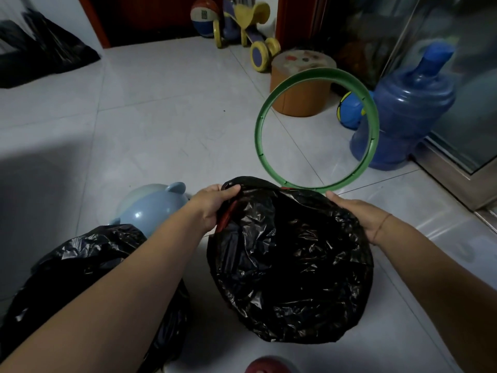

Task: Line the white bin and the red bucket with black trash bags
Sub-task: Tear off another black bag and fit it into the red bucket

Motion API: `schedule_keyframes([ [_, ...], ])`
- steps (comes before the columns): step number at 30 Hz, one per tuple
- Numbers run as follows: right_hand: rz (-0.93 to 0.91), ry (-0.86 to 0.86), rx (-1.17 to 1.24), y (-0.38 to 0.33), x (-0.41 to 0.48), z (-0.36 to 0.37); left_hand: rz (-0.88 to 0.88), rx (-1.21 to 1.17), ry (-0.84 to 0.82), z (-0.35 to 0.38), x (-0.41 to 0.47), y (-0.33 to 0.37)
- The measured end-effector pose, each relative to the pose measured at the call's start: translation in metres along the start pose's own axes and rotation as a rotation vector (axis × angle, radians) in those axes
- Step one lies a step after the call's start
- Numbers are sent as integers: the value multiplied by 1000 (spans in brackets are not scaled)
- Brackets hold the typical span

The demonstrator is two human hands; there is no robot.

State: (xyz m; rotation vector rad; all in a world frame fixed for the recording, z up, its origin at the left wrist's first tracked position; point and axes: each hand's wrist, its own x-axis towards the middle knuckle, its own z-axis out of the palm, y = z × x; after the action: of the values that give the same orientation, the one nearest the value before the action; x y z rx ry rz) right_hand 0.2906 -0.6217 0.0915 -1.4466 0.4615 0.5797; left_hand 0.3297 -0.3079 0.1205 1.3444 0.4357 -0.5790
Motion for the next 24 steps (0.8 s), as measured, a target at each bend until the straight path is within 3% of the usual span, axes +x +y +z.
schedule_keyframes([
  [7,-44,81,-87,-4,0,9,147,-40,235,9,8,-9],
  [13,-47,82,-90,-3,3,10,-193,-137,73,0,5,-8],
  [18,-29,72,-87,-2,5,7,-190,-94,68,1,6,0],
  [22,-45,100,-100,-6,2,11,-160,29,202,8,8,10],
  [24,-56,112,-84,-7,-1,12,-133,6,124,7,4,14],
])
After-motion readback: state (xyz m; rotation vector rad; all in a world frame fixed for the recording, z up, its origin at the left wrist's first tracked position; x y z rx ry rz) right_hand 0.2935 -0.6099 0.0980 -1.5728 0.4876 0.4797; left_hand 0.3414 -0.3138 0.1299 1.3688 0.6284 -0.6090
